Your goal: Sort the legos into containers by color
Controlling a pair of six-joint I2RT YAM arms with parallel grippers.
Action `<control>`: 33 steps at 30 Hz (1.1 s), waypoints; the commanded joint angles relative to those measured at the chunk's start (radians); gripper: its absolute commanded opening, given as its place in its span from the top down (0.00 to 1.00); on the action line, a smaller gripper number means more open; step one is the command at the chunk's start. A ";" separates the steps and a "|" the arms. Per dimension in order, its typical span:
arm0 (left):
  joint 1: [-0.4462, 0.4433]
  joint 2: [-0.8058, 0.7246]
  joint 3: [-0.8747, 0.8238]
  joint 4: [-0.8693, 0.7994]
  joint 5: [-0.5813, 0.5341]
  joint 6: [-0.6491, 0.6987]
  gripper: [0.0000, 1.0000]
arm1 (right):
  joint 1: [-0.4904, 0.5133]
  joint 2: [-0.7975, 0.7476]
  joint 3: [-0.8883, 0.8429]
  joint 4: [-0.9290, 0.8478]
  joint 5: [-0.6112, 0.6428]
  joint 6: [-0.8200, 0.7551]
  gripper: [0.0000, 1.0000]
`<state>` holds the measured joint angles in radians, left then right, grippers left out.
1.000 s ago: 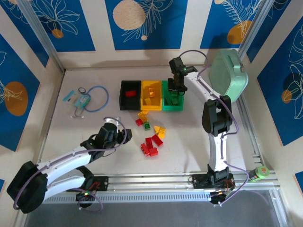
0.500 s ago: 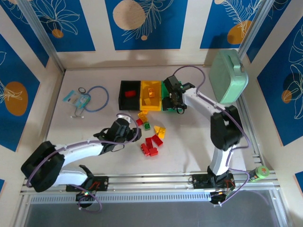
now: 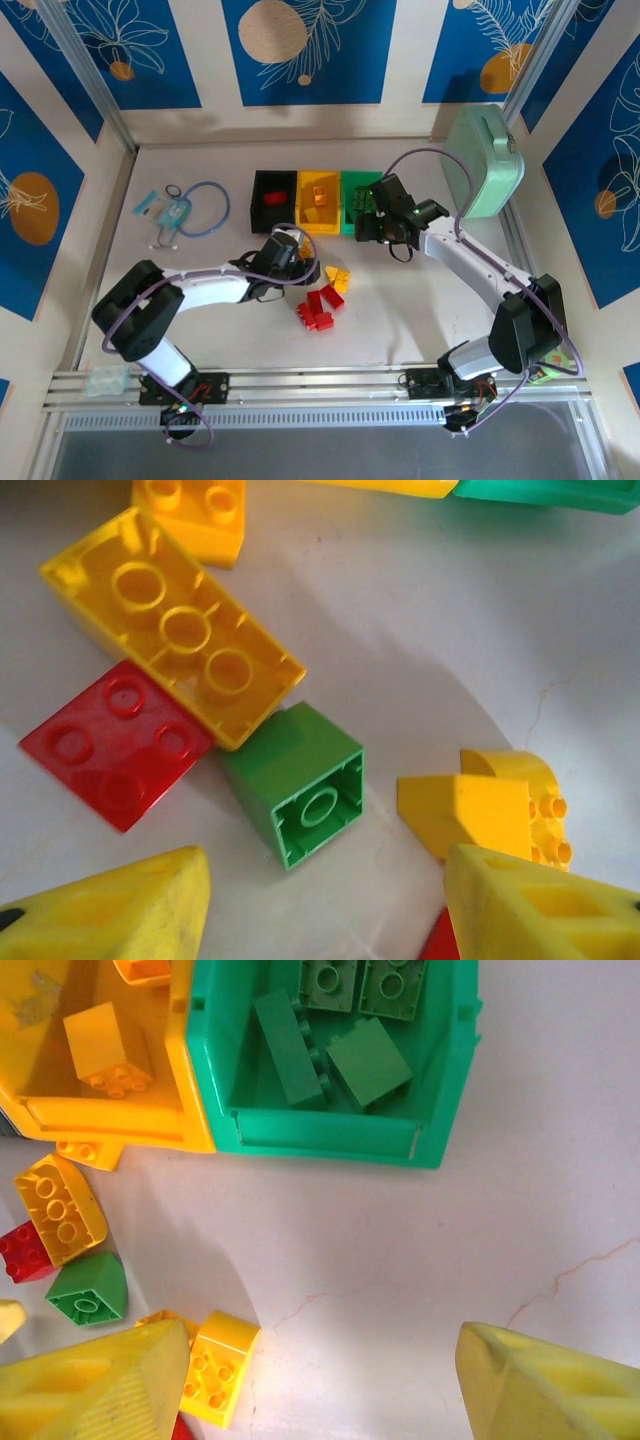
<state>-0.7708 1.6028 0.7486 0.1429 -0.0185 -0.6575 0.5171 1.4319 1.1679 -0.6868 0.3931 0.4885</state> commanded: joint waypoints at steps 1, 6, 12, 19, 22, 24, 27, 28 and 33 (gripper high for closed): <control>-0.008 0.044 0.059 -0.038 0.011 -0.006 0.38 | 0.004 -0.035 -0.021 0.023 -0.008 0.031 0.29; -0.013 0.107 0.129 -0.103 -0.018 0.000 0.39 | 0.003 -0.052 -0.050 0.038 -0.011 0.039 0.30; -0.041 0.165 0.238 -0.252 -0.117 0.045 0.41 | -0.004 -0.080 -0.087 0.053 -0.014 0.049 0.30; -0.097 0.258 0.381 -0.422 -0.253 0.076 0.44 | -0.014 -0.125 -0.125 0.070 -0.025 0.060 0.31; -0.108 0.277 0.400 -0.443 -0.265 0.070 0.47 | -0.018 -0.143 -0.143 0.071 -0.026 0.061 0.31; -0.113 0.282 0.402 -0.450 -0.270 0.068 0.49 | -0.024 -0.156 -0.156 0.075 -0.028 0.063 0.31; -0.114 0.287 0.401 -0.450 -0.268 0.067 0.51 | -0.032 -0.173 -0.175 0.081 -0.038 0.065 0.31; -0.115 0.288 0.401 -0.450 -0.266 0.068 0.51 | -0.035 -0.178 -0.182 0.084 -0.041 0.066 0.31; -0.115 0.288 0.396 -0.430 -0.253 0.067 0.52 | -0.042 -0.198 -0.200 0.087 -0.045 0.068 0.31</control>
<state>-0.8776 1.8763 1.1378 -0.2687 -0.2638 -0.5999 0.4808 1.2652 0.9840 -0.6117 0.3664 0.5404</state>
